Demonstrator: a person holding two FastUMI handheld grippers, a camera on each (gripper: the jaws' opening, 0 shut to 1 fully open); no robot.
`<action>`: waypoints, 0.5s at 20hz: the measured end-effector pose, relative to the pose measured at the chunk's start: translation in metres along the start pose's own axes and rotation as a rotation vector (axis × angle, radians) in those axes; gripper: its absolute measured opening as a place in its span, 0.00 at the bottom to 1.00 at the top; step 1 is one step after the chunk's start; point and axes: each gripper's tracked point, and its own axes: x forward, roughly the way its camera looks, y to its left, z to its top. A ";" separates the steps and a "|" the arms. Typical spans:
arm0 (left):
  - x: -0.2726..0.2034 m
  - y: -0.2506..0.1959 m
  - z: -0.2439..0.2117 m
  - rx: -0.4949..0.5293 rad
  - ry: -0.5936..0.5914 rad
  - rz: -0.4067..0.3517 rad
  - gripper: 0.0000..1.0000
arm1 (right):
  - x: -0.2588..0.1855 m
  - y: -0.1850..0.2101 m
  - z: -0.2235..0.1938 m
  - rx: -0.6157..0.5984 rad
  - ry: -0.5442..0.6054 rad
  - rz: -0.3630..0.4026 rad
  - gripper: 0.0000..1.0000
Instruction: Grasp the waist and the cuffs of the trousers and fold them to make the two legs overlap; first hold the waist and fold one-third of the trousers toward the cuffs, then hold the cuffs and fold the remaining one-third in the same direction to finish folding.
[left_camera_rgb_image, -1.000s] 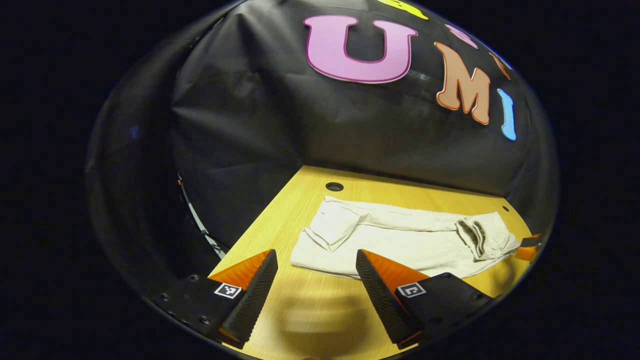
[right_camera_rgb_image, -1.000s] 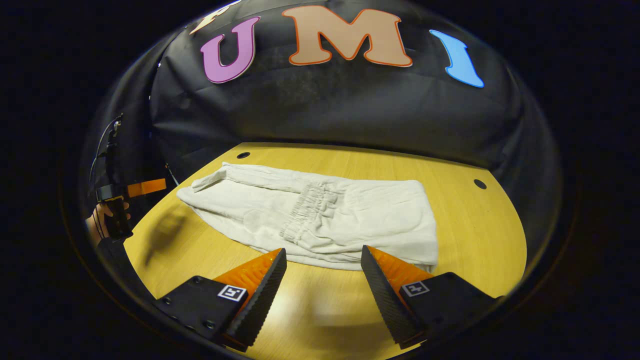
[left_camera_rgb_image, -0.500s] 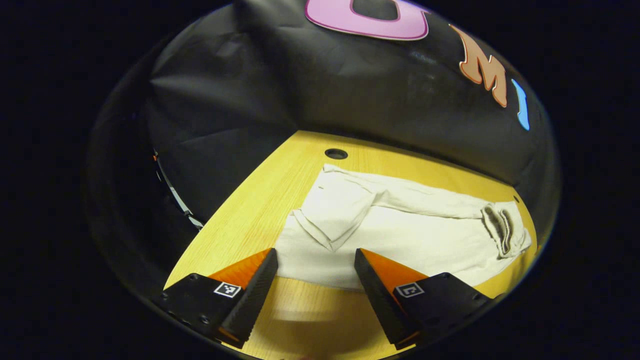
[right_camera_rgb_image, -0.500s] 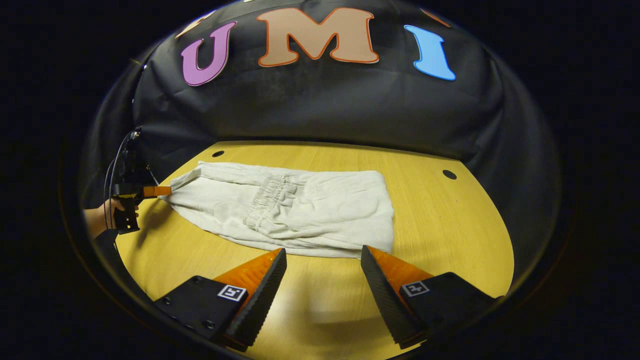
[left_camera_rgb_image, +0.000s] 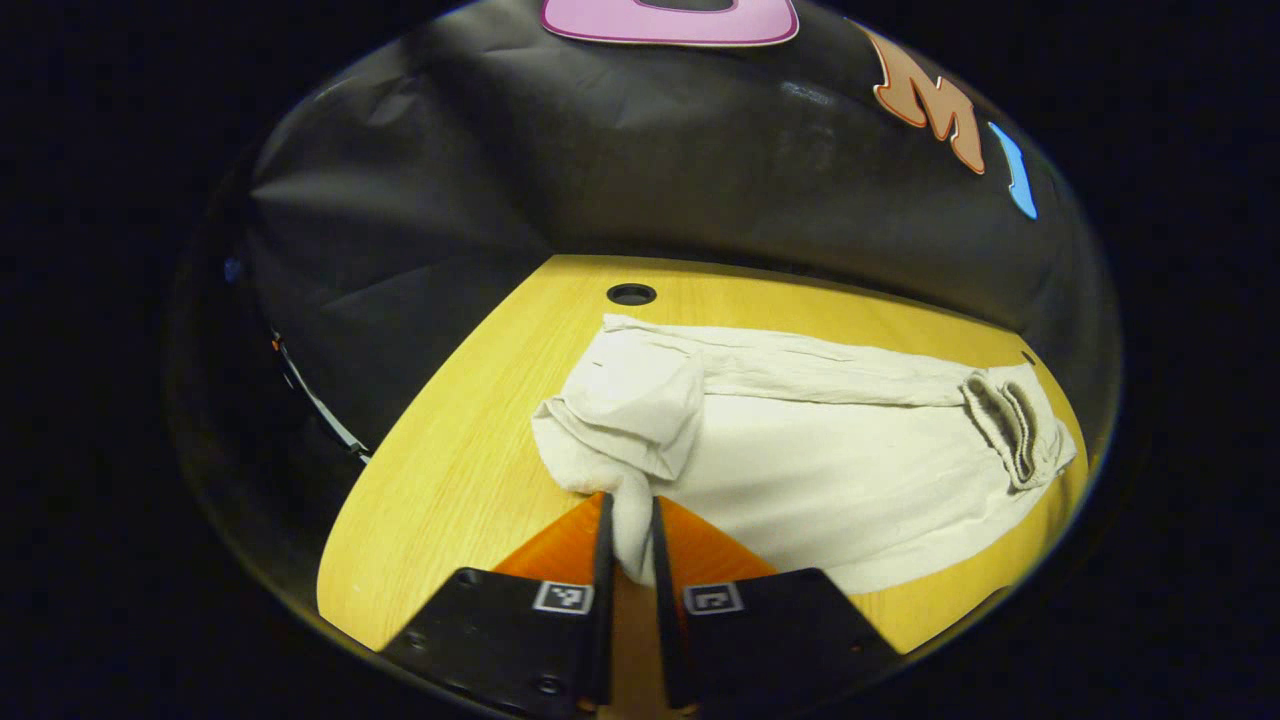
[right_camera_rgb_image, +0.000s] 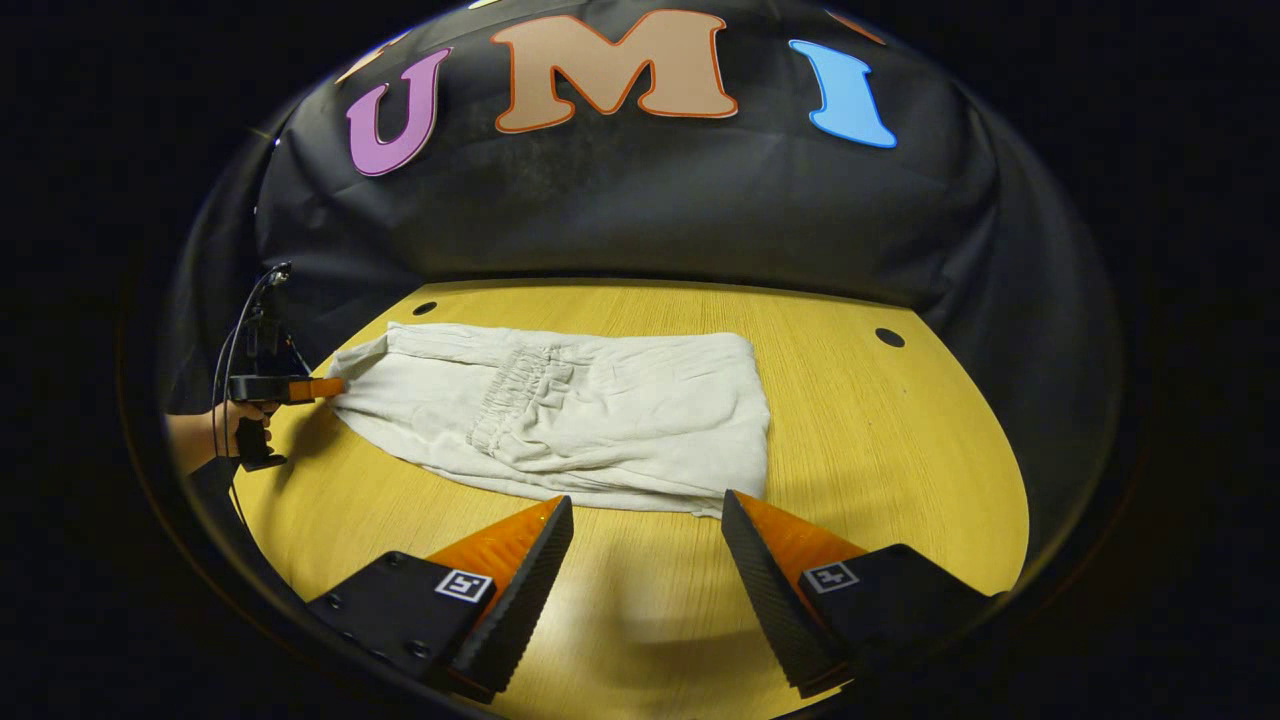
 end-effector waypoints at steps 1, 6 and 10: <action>0.002 0.000 0.001 -0.011 -0.012 0.013 0.16 | -0.001 0.000 -0.001 0.003 0.001 0.003 0.92; 0.001 -0.001 0.004 -0.033 -0.011 0.031 0.00 | 0.001 -0.003 -0.008 0.018 0.009 0.012 0.92; -0.012 -0.014 0.030 -0.056 -0.072 0.035 0.00 | -0.004 -0.007 -0.005 0.029 -0.006 0.015 0.92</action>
